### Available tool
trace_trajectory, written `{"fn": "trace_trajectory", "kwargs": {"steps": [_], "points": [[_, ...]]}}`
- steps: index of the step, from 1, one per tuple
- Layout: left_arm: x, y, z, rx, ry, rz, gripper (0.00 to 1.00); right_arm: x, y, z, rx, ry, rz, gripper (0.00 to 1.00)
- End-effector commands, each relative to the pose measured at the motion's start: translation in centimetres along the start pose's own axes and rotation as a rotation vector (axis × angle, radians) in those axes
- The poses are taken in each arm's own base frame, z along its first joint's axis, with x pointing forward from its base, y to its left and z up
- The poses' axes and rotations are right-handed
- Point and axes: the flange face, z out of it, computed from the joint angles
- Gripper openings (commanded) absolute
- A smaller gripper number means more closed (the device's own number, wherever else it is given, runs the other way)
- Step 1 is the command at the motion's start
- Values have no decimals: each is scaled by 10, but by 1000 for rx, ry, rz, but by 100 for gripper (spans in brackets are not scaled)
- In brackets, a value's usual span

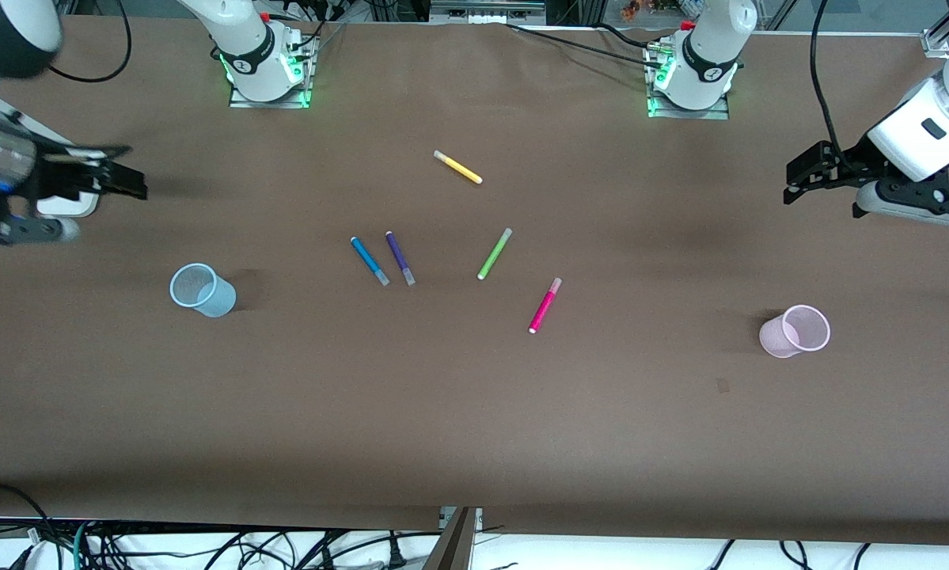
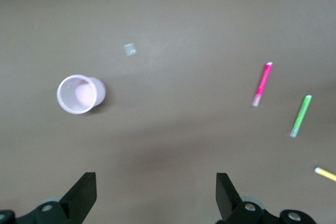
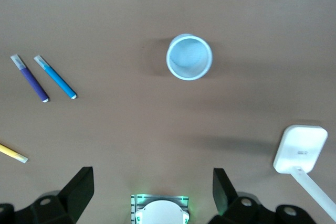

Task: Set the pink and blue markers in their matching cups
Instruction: 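Reach the left gripper to the pink marker while the right gripper reaches the blue marker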

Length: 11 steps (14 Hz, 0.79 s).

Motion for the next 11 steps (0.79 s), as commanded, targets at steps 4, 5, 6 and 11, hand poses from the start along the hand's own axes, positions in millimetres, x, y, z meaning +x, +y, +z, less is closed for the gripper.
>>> {"fn": "trace_trajectory", "kwargs": {"steps": [4,5,6,11], "points": [[47,72,84,-47,-13,83,100,49,-72,67,-23,-60,-119,100],[57,80,107,-59,-17,81,100,58,-88,82,-37,-68,-144,100],[69,94,140,-74,-31,88,100,67,-105,99,-43,-74,-168,100],[87,164,263,-82,-65,154,100,90,-208,185,-93,-83,-316,100]]}}
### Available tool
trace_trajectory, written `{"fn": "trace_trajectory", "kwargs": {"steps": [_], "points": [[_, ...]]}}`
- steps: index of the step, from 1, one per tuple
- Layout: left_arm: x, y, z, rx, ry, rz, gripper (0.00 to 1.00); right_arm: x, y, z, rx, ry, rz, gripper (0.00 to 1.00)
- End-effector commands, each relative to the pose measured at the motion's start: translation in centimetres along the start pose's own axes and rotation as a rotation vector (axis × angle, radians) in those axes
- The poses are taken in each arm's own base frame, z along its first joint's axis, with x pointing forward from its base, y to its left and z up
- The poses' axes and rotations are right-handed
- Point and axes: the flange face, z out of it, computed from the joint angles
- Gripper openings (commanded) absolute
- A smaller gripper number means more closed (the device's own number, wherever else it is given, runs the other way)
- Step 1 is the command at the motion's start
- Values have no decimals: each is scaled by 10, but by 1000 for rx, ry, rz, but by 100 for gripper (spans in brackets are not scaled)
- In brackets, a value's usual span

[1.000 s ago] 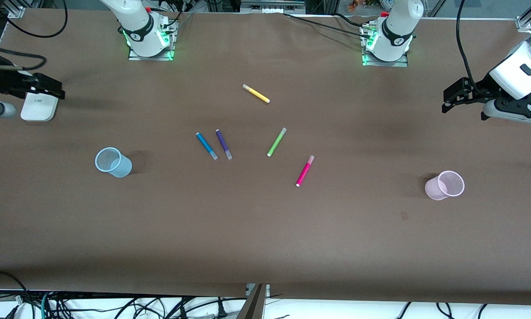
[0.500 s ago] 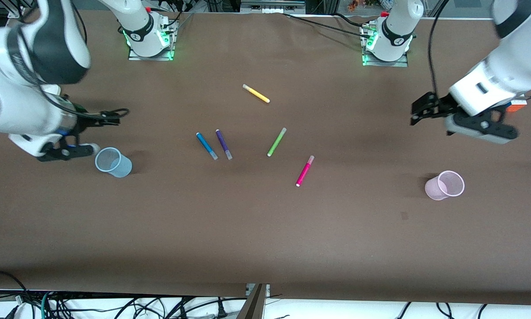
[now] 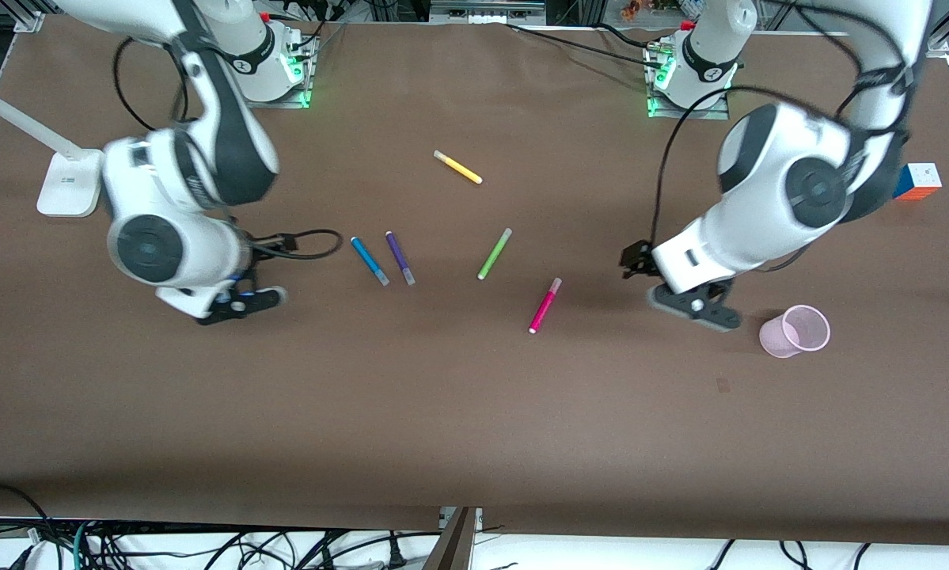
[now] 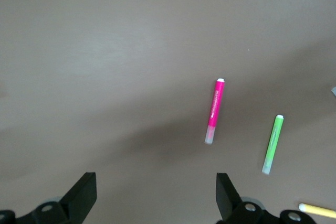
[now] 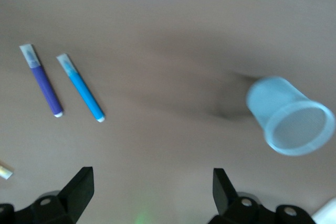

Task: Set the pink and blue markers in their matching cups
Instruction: 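Reach the left gripper to the pink marker while the right gripper reaches the blue marker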

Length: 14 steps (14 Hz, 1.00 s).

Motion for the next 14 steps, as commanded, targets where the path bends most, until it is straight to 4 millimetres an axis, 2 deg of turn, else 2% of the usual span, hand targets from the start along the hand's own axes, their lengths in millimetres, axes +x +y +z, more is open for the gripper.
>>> {"fn": "trace_trajectory", "kwargs": {"steps": [1,3,5,6,10,12,14], "points": [[14,38,69,57,-6,8,100,25,-46,36,-22,11,-75,100],[17,60,120,110,1,-8,100,40,-75,62,-39,33,-114,100],[17,66,151,102,-8,-3,100,52,-89,84,-46,55,-135,100],[14,76,161,103,-21,11,100,56,-92,94,-46,64,-138,100],[3,81,192,99,-37,26,100,63,-111,140,-49,121,-170,100],[-7,80,207,97,-42,27,100,62,-113,151,-50,134,-176,100],[-11,82,214,91,-24,13,100,60,-128,155,-63,130,-200,100]]}}
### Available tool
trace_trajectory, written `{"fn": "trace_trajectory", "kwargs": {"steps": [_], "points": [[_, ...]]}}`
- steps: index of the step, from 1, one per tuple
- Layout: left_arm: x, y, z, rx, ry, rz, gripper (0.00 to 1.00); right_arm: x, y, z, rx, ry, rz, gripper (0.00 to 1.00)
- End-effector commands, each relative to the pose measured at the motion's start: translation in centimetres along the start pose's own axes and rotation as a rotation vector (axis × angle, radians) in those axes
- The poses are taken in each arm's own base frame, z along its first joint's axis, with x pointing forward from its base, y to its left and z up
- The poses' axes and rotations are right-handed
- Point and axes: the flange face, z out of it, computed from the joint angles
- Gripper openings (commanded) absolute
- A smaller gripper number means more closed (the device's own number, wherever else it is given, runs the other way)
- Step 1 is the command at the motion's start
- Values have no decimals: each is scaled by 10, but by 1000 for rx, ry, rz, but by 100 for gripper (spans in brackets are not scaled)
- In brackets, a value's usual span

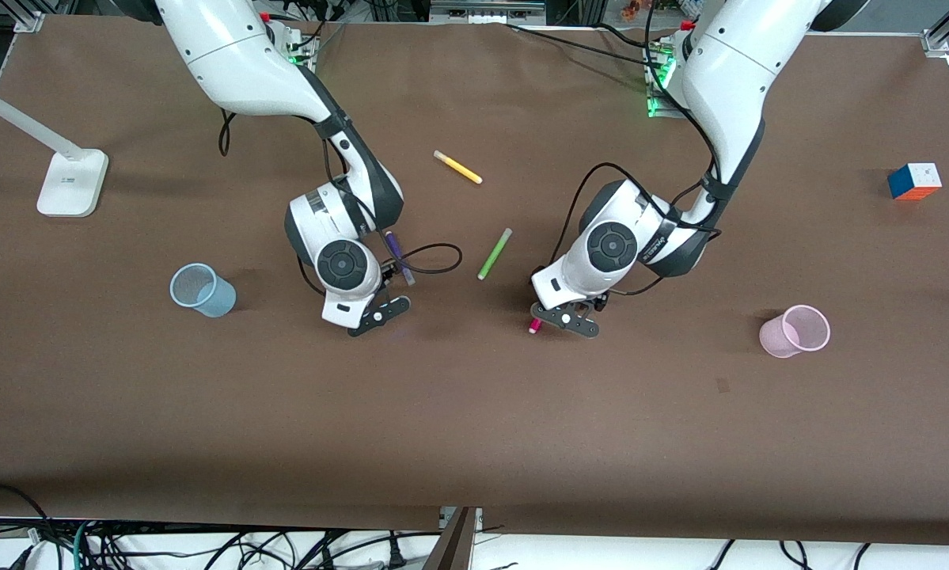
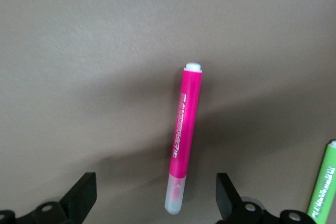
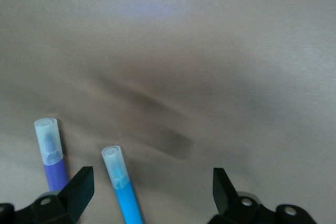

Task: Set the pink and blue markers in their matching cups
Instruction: 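Close the left gripper on pink marker while the right gripper grasps blue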

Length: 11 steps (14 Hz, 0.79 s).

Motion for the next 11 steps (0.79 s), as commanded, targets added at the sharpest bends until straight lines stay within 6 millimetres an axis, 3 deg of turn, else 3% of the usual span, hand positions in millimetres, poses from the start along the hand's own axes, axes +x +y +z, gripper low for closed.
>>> {"fn": "trace_trajectory", "kwargs": {"steps": [1,2,5,7,9,10,11], "points": [[-8,5,10,17,26,-17,100,-4,-14,5,-16,3,-37,100],[-11,9,15,17,25,-13,96,-5,-16,7,-18,-3,-40,100],[-14,10,19,18,22,-26,62,-8,-21,13,-25,-14,-51,100],[-15,10,19,21,21,-24,34,-10,-22,18,-37,-12,-60,100],[-15,10,21,28,20,-31,0,-12,-22,25,-36,-1,-61,100],[-16,11,21,35,22,-20,0,-12,-22,26,-36,0,-61,98],[-15,9,20,37,23,-21,0,-12,-22,25,-36,2,-61,87]]}}
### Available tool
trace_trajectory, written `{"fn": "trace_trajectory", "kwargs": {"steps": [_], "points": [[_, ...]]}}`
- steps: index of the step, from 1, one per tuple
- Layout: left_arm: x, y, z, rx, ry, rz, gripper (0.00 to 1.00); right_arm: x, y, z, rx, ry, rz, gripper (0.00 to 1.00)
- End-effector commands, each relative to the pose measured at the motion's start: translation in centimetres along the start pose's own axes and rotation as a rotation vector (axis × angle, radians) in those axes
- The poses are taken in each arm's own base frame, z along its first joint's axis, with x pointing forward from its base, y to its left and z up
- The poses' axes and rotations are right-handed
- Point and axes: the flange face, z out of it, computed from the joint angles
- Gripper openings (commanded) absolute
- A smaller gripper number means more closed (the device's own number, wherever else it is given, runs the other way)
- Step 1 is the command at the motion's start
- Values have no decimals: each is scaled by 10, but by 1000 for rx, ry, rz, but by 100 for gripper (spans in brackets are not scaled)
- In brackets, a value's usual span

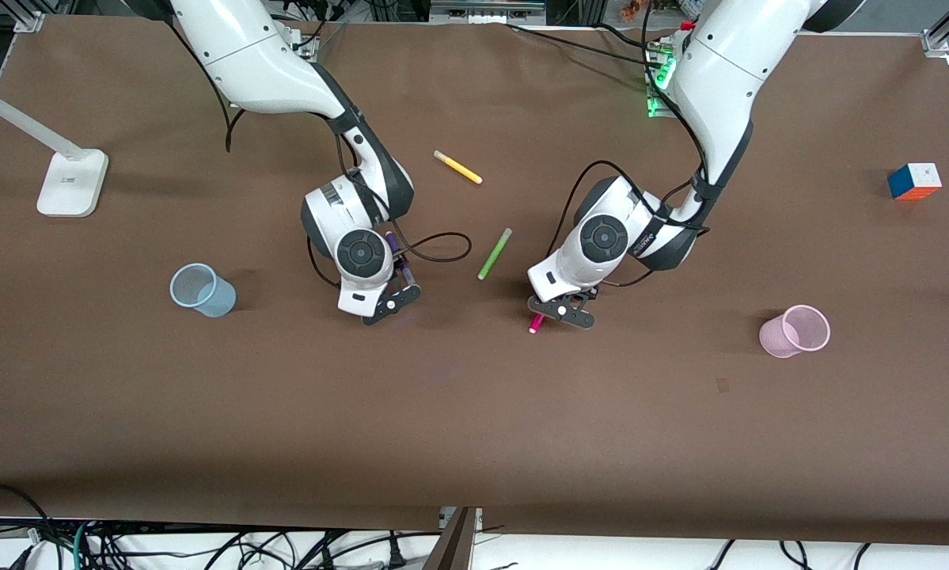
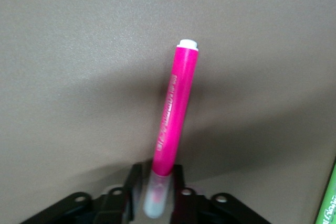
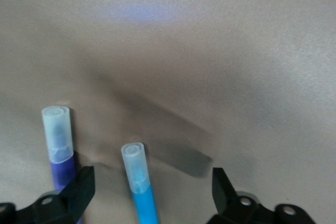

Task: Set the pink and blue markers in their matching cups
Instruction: 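Close the left gripper on pink marker while the right gripper grasps blue, then carry the pink marker to the pink cup while the right gripper carries blue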

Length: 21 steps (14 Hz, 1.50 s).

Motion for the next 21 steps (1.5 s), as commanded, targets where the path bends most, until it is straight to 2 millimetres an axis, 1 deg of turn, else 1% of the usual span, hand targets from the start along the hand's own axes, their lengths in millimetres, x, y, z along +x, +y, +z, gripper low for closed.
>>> {"fn": "trace_trajectory", "kwargs": {"steps": [1,2,3,4,5,6,7,8,9,10,11,12,13,14,16,17,18,19,20,21], "points": [[0,-1,-4,30,20,1,0,-3,-1,1,-16,12,-20,67],[2,-3,-7,31,21,-4,0,-3,-2,1,-16,12,-20,46],[3,-7,-13,33,24,-8,0,-2,-2,0,-16,13,-20,30],[5,-11,-29,45,19,-7,0,-2,-2,-1,-16,17,-15,16],[9,-22,-52,61,-2,-17,0,-2,-2,-2,-16,18,-12,5],[11,-31,-80,78,-33,-10,0,-1,-4,-3,-17,21,-9,0],[11,-36,-109,102,-78,16,0,0,-10,-4,-18,28,-15,0],[11,-47,-141,120,-123,52,0,1,-12,-6,-18,42,-18,0],[14,-71,-168,123,-172,88,0,2,-11,-7,-19,46,-17,0],[14,-84,-191,129,-221,118,0,2,-6,-12,-23,53,-21,0],[14,-103,-210,191,-260,149,0,3,1,-23,-22,65,-24,0],[14,-123,-228,281,-294,198,0,3,12,-46,-23,98,-52,0],[10,-134,-233,347,-341,242,0,0,26,-68,-27,122,-104,0],[10,-148,-236,414,-371,295,0,-7,50,-92,-34,138,-153,0],[7,-193,-246,476,-446,418,0,-22,86,-139,-35,154,-264,0],[4,-216,-248,487,-493,477,0,-30,106,-158,-31,149,-308,0],[3,-236,-253,529,-519,498,0,-40,126,-177,-11,144,-345,0],[5,-248,-257,598,-547,525,0,-52,145,-193,31,158,-377,0],[6,-261,-258,650,-584,557,0,-62,166,-203,69,184,-420,0],[7,-274,-252,678,-621,573,0,-74,187,-213,102,216,-472,0]]}}
